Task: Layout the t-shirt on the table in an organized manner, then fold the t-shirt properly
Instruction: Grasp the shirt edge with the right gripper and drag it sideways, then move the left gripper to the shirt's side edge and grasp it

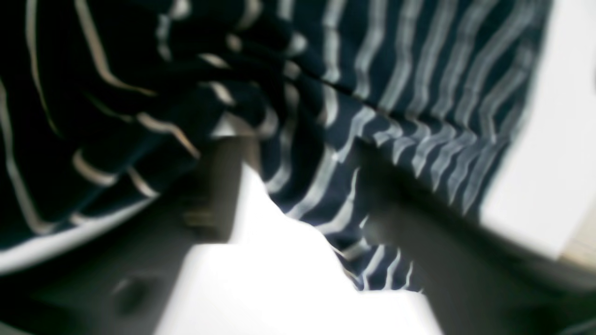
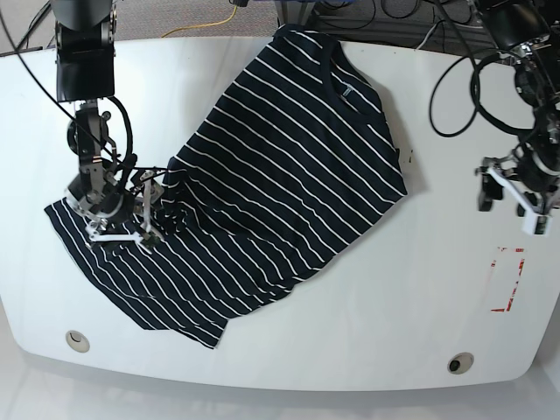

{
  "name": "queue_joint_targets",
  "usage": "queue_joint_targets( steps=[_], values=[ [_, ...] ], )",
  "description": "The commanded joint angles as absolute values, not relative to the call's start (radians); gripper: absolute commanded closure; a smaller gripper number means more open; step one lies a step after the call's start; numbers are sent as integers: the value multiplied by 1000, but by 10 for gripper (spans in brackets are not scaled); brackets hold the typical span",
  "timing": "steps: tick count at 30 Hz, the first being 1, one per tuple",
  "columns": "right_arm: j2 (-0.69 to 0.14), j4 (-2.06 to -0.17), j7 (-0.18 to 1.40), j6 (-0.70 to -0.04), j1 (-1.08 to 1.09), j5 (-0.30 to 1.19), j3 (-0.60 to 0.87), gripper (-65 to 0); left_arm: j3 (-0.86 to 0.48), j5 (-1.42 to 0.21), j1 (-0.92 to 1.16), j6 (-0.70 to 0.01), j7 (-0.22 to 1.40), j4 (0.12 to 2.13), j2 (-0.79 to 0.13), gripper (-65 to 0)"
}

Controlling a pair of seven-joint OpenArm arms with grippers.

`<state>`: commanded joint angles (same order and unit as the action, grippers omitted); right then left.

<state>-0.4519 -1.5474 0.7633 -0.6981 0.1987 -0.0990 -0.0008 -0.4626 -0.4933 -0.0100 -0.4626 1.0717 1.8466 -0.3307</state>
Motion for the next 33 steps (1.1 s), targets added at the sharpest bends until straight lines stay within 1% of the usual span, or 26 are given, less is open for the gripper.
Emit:
queue_joint_targets(
  steps=[2, 6, 12, 17, 19, 26, 33],
  values=[
    [-449, -1586, 763, -698, 174, -99, 10, -650, -430, -493, -19, -463, 1072, 1847, -320, -453],
    [-407, -1684, 763, -698, 105, -107, 50, -650, -364, -492, -33, -463, 1072, 1839, -285, -453],
    [-352, -1804, 765, -698, 12, -107, 130, -650, -275, -487, -85, -458, 1072, 1824, -199, -453],
    [-315, -1894, 829, -698, -48, -102, 154, -650, -217, -479, -124, -456, 1072, 1730, -151, -447],
    [-295, -1942, 874, -698, -76, -99, 156, -650, -191, -449, -148, -456, 1072, 1662, -130, -447],
    [-226, -2020, 895, -698, -165, -108, 157, -650, -166, -349, -183, -456, 1070, 1540, -64, -447],
    [-159, -2025, 895, -698, -217, -107, 157, -650, -165, -314, -183, -461, 1070, 1474, -54, -447]
  ],
)
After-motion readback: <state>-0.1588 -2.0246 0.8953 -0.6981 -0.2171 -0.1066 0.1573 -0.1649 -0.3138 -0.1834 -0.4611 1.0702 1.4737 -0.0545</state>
